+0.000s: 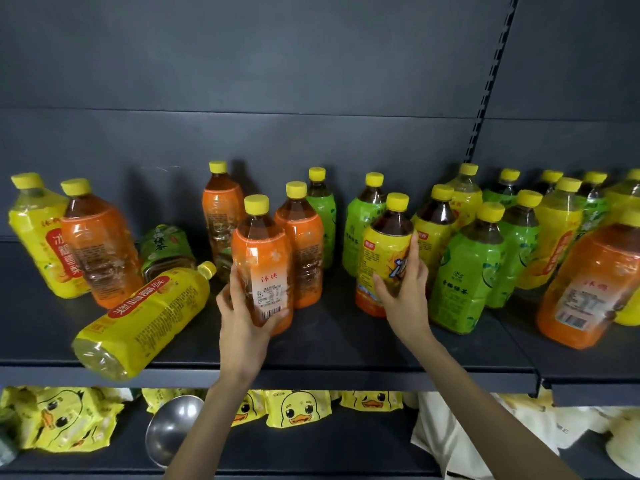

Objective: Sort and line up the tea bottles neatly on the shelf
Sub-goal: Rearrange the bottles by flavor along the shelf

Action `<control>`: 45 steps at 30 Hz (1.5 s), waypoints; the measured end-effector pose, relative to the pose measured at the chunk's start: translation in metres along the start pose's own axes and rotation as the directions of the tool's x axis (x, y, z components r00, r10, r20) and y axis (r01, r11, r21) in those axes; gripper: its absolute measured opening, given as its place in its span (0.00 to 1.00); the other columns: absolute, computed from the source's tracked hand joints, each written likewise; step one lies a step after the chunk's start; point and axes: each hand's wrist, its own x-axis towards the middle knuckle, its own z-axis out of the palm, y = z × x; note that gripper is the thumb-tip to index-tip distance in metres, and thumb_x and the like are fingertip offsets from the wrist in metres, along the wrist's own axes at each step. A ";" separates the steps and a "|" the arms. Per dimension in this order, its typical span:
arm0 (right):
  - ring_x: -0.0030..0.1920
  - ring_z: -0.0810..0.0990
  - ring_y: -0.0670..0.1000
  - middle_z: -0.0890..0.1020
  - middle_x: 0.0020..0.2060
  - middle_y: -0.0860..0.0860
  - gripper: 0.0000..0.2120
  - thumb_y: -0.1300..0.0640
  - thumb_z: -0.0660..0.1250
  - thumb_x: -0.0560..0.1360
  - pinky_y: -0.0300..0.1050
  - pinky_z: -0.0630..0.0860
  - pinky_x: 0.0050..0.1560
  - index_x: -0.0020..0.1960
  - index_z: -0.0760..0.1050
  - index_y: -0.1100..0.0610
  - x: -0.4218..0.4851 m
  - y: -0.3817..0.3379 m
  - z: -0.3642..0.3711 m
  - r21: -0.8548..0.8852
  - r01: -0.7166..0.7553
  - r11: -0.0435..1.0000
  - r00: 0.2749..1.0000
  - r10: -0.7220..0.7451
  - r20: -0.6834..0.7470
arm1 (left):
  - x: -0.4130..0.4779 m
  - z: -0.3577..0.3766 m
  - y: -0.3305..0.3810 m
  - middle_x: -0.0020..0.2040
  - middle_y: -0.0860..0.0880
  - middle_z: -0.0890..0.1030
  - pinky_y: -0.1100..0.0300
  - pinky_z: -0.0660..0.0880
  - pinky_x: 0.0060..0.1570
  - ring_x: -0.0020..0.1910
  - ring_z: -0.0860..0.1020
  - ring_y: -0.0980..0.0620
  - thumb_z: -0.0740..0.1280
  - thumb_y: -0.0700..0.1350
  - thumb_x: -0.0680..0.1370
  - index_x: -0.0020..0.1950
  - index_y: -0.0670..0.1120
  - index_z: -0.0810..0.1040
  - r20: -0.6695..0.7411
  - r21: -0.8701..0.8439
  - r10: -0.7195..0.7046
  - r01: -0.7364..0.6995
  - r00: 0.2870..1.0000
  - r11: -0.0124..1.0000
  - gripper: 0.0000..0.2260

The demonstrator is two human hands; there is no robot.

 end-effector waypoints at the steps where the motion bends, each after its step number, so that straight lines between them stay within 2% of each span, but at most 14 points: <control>1: 0.68 0.65 0.50 0.57 0.71 0.56 0.44 0.57 0.67 0.76 0.46 0.65 0.64 0.72 0.36 0.36 0.001 0.000 0.000 0.021 -0.005 1.000 1.000 0.005 0.007 | -0.002 0.000 0.002 0.70 0.43 0.61 0.49 0.72 0.56 0.66 0.68 0.42 0.75 0.47 0.69 0.77 0.54 0.45 0.000 -0.019 0.003 -0.003 1.000 1.000 0.48; 4: 0.68 0.62 0.47 0.55 0.71 0.57 0.44 0.60 0.67 0.76 0.42 0.62 0.66 0.72 0.37 0.38 -0.001 -0.003 -0.001 0.065 -0.018 0.998 1.000 0.017 0.016 | -0.007 -0.002 0.004 0.71 0.44 0.62 0.52 0.70 0.57 0.68 0.66 0.45 0.73 0.45 0.71 0.77 0.52 0.47 0.017 -0.031 0.021 -0.020 1.000 0.999 0.44; 6: 0.71 0.60 0.49 0.52 0.73 0.56 0.42 0.62 0.66 0.77 0.36 0.60 0.65 0.73 0.38 0.40 -0.007 -0.007 -0.001 0.074 -0.023 0.997 1.000 0.022 0.010 | -0.009 -0.010 0.002 0.71 0.45 0.62 0.52 0.70 0.58 0.68 0.66 0.47 0.72 0.46 0.73 0.77 0.53 0.47 0.066 -0.021 0.029 -0.028 0.997 0.999 0.42; 8: 0.74 0.53 0.50 0.48 0.75 0.56 0.40 0.62 0.65 0.77 0.33 0.59 0.67 0.74 0.41 0.42 -0.017 -0.016 0.005 0.029 0.018 0.999 1.000 -0.018 -0.019 | -0.010 -0.022 -0.002 0.71 0.47 0.64 0.51 0.71 0.58 0.69 0.65 0.48 0.70 0.48 0.75 0.77 0.54 0.50 0.101 0.089 0.041 -0.050 0.994 0.995 0.37; 11: 0.75 0.40 0.44 0.42 0.76 0.55 0.36 0.59 0.65 0.77 0.48 0.54 0.74 0.76 0.49 0.44 -0.032 -0.032 0.025 -0.051 0.117 0.992 0.992 -0.119 -0.033 | -0.007 -0.045 -0.008 0.68 0.45 0.69 0.42 0.71 0.60 0.69 0.64 0.42 0.69 0.48 0.75 0.71 0.47 0.68 0.053 0.408 0.159 -0.166 0.986 0.898 0.26; 14: 0.74 0.41 0.42 0.44 0.76 0.51 0.31 0.50 0.63 0.78 0.49 0.52 0.73 0.76 0.53 0.46 -0.043 -0.057 0.048 -0.090 0.246 0.965 0.969 -0.243 0.037 | 0.008 -0.072 -0.018 0.64 0.39 0.73 0.36 0.67 0.59 0.66 0.67 0.35 0.72 0.44 0.72 0.63 0.42 0.76 -0.008 0.604 0.217 -0.168 0.976 0.779 0.20; 17: 0.72 0.48 0.39 0.48 0.75 0.47 0.32 0.46 0.61 0.76 0.42 0.58 0.70 0.75 0.51 0.43 -0.053 -0.084 0.071 0.071 0.260 0.963 0.949 -0.268 0.167 | 0.025 -0.100 -0.024 0.68 0.39 0.69 0.38 0.63 0.64 0.68 0.65 0.35 0.69 0.48 0.74 0.69 0.43 0.70 0.029 0.696 0.078 -0.076 0.997 0.714 0.25; 20: 0.73 0.55 0.46 0.50 0.74 0.46 0.38 0.48 0.66 0.75 0.46 0.65 0.67 0.73 0.44 0.36 -0.056 -0.097 0.095 0.199 0.165 0.966 0.947 -0.212 0.242 | 0.038 -0.117 -0.032 0.71 0.42 0.64 0.43 0.62 0.65 0.69 0.63 0.39 0.64 0.56 0.76 0.74 0.47 0.59 0.107 0.747 -0.093 -0.019 0.990 0.664 0.30; 24: 0.74 0.55 0.54 0.52 0.72 0.45 0.48 0.51 0.72 0.71 0.55 0.63 0.69 0.71 0.37 0.31 -0.059 -0.110 0.124 0.160 0.085 0.983 0.987 -0.105 0.125 | 0.060 -0.144 -0.046 0.72 0.44 0.63 0.44 0.66 0.62 0.69 0.65 0.39 0.62 0.64 0.75 0.75 0.49 0.55 0.258 0.733 -0.206 -0.053 0.944 0.678 0.35; 27: 0.74 0.55 0.57 0.53 0.73 0.48 0.49 0.49 0.72 0.71 0.64 0.66 0.67 0.72 0.36 0.32 -0.063 -0.113 0.132 0.103 0.023 0.994 0.998 -0.029 0.057 | 0.076 -0.157 -0.053 0.75 0.44 0.61 0.46 0.68 0.61 0.69 0.66 0.39 0.61 0.68 0.73 0.77 0.50 0.49 0.387 0.685 -0.308 -0.048 0.869 0.727 0.41; 31: 0.71 0.63 0.53 0.57 0.71 0.48 0.47 0.48 0.71 0.72 0.56 0.69 0.60 0.71 0.36 0.31 -0.067 -0.120 0.134 -0.005 0.003 1.000 1.000 -0.003 0.002 | 0.094 -0.158 -0.065 0.72 0.43 0.65 0.50 0.69 0.59 0.68 0.68 0.41 0.63 0.69 0.71 0.77 0.48 0.47 0.499 0.631 -0.333 -0.072 0.800 0.773 0.45; 35: 0.69 0.64 0.54 0.59 0.71 0.51 0.46 0.48 0.71 0.72 0.56 0.70 0.57 0.72 0.38 0.35 -0.073 -0.127 0.134 -0.110 -0.043 0.993 0.996 0.034 -0.079 | 0.108 -0.158 -0.067 0.70 0.43 0.68 0.52 0.71 0.58 0.65 0.70 0.42 0.65 0.67 0.70 0.76 0.43 0.51 0.554 0.617 -0.321 -0.120 0.768 0.778 0.46; 41: 0.68 0.66 0.54 0.60 0.70 0.51 0.46 0.49 0.71 0.72 0.59 0.71 0.54 0.74 0.40 0.36 -0.080 -0.128 0.124 -0.169 -0.106 0.980 0.982 0.077 -0.171 | 0.114 -0.150 -0.059 0.73 0.43 0.64 0.51 0.69 0.59 0.68 0.67 0.42 0.65 0.67 0.70 0.77 0.39 0.46 0.547 0.652 -0.331 -0.144 0.769 0.745 0.49; 45: 0.69 0.63 0.55 0.59 0.71 0.52 0.47 0.50 0.71 0.72 0.61 0.71 0.55 0.75 0.40 0.38 -0.077 -0.122 0.118 -0.180 -0.131 0.975 0.970 0.089 -0.228 | 0.114 -0.146 -0.059 0.70 0.43 0.68 0.52 0.70 0.56 0.66 0.70 0.42 0.66 0.67 0.69 0.75 0.39 0.52 0.512 0.666 -0.317 -0.135 0.799 0.734 0.47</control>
